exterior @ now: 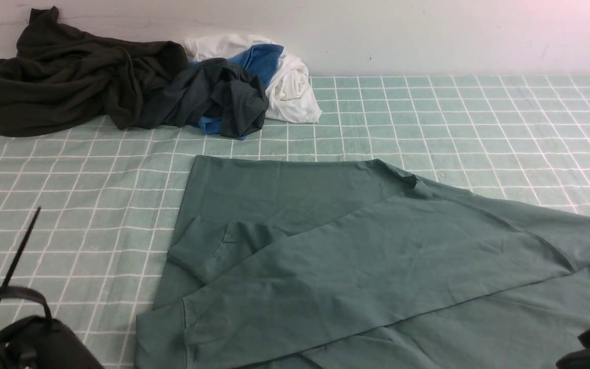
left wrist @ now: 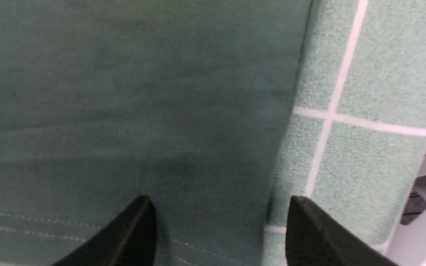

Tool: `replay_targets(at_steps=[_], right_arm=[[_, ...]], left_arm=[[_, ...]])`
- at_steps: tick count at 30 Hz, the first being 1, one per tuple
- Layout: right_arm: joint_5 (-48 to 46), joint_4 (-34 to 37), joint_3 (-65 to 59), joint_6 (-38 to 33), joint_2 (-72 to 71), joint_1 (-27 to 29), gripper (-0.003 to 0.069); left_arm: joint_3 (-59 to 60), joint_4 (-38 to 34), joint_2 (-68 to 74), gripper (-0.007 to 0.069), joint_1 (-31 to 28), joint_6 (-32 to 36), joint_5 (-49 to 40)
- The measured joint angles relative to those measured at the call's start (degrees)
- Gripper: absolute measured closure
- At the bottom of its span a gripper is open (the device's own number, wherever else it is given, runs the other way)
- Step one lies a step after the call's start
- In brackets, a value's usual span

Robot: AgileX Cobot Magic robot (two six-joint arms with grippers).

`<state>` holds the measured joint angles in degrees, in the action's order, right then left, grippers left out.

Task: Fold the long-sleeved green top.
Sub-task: Use both arms simultaneously to clamp the lower edge of the clothing fabric

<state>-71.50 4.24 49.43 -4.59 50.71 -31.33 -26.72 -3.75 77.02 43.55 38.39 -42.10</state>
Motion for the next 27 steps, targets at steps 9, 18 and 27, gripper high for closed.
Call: replay_targets(at_steps=[9, 18, 27], right_arm=[[-0.1, 0.2, 0.0, -1.1, 0.0, 0.0, 0.0403], [-0.1, 0.2, 0.0, -1.1, 0.0, 0.0, 0.0403], [-0.1, 1.5, 0.0, -11.3, 0.8, 0.0, 0.0403]], left_arm=[[1.5, 1.8, -0.5, 0.0287, 0.3, -0.7, 4.3], [-0.8, -0.5, -0.5, 0.0566, 0.3, -0.9, 3.5], [-5.8, 2.4, -0.5, 0.0618, 0.3, -10.2, -7.3]])
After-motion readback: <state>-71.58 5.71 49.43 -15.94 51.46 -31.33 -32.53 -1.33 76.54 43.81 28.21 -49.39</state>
